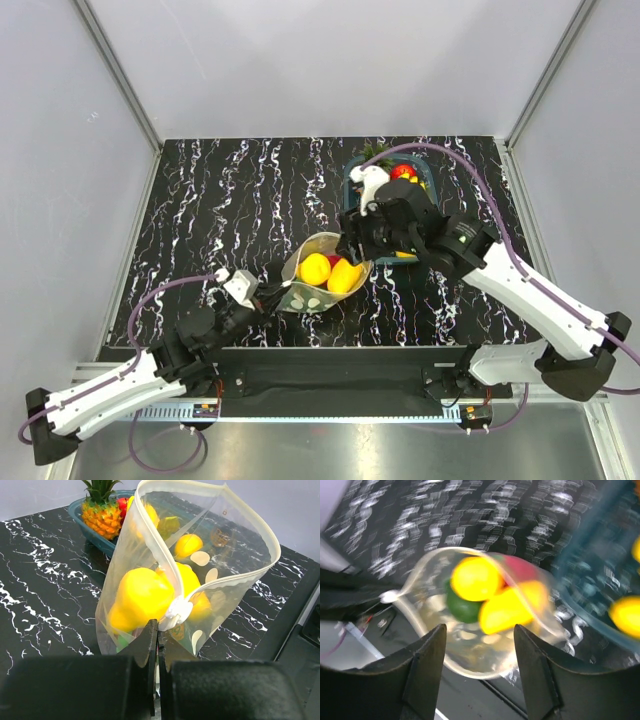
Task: Place the food in the zip-top bag and seal the zipper
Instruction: Zip the zipper food storage bag at the center of the board.
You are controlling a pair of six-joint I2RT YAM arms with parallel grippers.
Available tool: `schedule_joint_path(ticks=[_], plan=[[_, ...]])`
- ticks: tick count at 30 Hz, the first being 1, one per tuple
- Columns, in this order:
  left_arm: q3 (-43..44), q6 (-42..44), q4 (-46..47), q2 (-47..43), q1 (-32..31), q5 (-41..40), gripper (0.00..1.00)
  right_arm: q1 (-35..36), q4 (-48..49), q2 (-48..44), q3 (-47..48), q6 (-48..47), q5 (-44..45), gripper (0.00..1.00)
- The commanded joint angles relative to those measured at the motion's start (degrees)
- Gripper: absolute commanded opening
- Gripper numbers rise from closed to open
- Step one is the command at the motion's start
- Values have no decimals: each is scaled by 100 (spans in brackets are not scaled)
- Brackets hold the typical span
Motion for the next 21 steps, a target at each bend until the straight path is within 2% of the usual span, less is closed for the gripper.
schedule_joint_path(ticks=[1,4,8,12,17,21], plan=[[117,-185,463,-24,136,-164,0,2,825,373,269,-1397,-1929,62],[81,-229,753,117,443,-42,0,81,1036,761,480,-2134,-2652,59],[187,-474,1139,389,1057,984,0,134,993,1157,910,-2779,-2775,53],[388,-659,1202,687,1419,1768,0,178,1010,1377,1070,-3271,-3336,55],[574,-896,1263,987,1613,2200,0,257,1221,1544,1087,-3589,-3409,49],[600,-1125,1299,1093,1788,2446,0,353,1195,1685,1122,-3755,-3277,49]])
